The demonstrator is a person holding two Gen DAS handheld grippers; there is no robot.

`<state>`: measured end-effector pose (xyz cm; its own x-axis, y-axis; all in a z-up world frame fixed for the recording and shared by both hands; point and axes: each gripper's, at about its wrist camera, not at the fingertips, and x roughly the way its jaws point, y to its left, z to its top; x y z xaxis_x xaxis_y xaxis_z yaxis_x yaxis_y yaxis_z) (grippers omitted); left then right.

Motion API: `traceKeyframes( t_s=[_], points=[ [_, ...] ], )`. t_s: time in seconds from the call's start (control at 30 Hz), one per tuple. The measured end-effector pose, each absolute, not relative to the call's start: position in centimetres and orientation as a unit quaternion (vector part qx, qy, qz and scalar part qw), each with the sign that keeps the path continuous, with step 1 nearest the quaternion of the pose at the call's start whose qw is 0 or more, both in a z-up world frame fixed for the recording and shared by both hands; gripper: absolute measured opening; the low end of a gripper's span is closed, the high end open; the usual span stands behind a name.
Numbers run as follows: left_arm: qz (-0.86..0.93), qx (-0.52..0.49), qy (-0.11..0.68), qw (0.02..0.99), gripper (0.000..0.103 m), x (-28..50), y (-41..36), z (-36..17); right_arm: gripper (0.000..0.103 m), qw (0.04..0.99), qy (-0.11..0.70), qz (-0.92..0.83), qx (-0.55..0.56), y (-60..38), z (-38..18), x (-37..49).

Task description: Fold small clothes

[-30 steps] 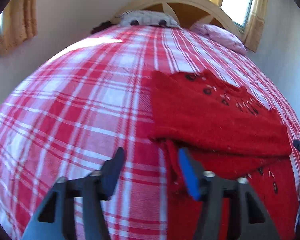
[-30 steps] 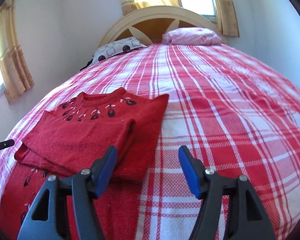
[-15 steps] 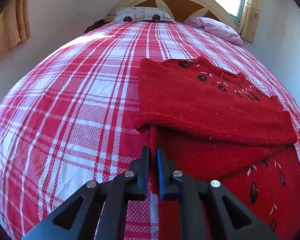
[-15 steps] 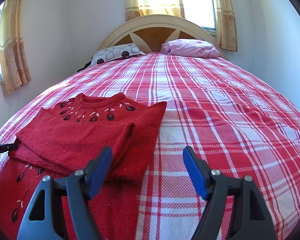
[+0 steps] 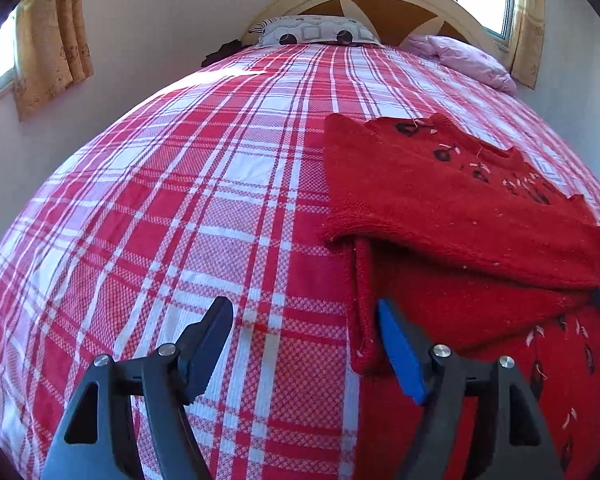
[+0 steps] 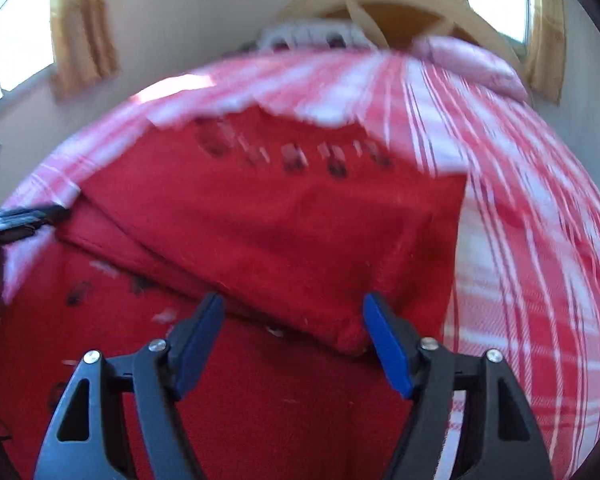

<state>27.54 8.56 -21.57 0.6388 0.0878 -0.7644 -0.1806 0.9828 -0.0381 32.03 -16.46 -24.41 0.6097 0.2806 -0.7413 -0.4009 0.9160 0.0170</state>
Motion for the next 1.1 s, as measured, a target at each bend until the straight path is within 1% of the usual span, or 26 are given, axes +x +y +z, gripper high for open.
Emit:
traceKeyframes(
  t_s=[0.07,0.3,0.47,0.6,0.73,1.1],
  points=[
    [0.065,-0.058,0.413,0.907,0.074,26.6,8.8,-21.2,0.07,0.897,0.393,0.192,-0.056,-17.3,-23.5,31.6],
    [0.046,-0.061,0.413,0.907,0.074,22.7,8.7,-20.2,0.07,0.903,0.391,0.168,-0.054,-20.0,-22.7,28.0],
    [0.026,-0.042,0.427,0.903,0.074,18.9,7.4,-20.8,0.07,0.907,0.393,0.153,-0.027,-22.3,-22.4,24.4],
    [0.013,-0.042,0.439,0.897,0.074,16.7,6.8,-21.8,0.07,0.904,0.405,0.135,-0.025,-23.2,-23.0,22.1],
    [0.015,-0.037,0.432,0.901,0.074,15.2,6.3,-22.1,0.07,0.896,0.424,0.131,-0.008,-23.9,-23.9,20.4],
    [0.006,-0.023,0.431,0.902,0.074,12.4,4.6,-22.3,0.068,0.897,0.425,0.126,-0.002,-23.3,-24.7,16.0]
  ],
)
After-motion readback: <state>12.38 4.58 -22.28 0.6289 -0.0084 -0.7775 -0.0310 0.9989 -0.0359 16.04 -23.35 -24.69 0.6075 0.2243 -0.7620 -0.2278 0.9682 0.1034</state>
